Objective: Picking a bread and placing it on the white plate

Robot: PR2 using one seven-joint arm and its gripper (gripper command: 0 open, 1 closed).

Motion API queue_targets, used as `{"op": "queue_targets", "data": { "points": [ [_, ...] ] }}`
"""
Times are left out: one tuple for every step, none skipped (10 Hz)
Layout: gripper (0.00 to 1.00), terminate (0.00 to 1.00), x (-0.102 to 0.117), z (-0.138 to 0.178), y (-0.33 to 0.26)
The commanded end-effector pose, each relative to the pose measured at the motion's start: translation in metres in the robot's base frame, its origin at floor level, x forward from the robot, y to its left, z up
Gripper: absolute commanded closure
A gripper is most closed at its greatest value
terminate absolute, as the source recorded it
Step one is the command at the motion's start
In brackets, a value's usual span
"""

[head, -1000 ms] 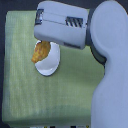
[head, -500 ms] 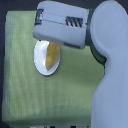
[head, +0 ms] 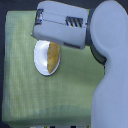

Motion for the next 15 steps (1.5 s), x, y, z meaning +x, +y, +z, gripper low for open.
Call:
{"op": "queue_targets", "data": {
  "points": [
    [0.0,0.0,0.019,0.033,-0.008],
    [0.0,0.0,0.022,0.044,-0.012],
    [0.0,0.0,0.022,0.062,-0.016],
    [0.0,0.0,0.022,0.065,-0.018],
    [0.0,0.0,0.019,0.073,-0.024],
    [0.0,0.0,0.017,0.082,-0.031],
    [0.0,0.0,0.015,0.093,-0.043],
    [0.0,0.0,0.012,0.098,-0.051],
    [0.0,0.0,0.012,0.102,-0.062],
    [0.0,0.0,0.011,0.101,-0.083],
    [0.0,0.0,0.011,0.101,-0.09],
    [0.0,0.0,0.004,0.099,-0.108],
    [0.0,0.0,0.002,0.098,-0.125],
    [0.0,0.0,0.006,0.098,-0.153],
    [0.0,0.0,0.006,0.097,-0.159]
  ]
}}
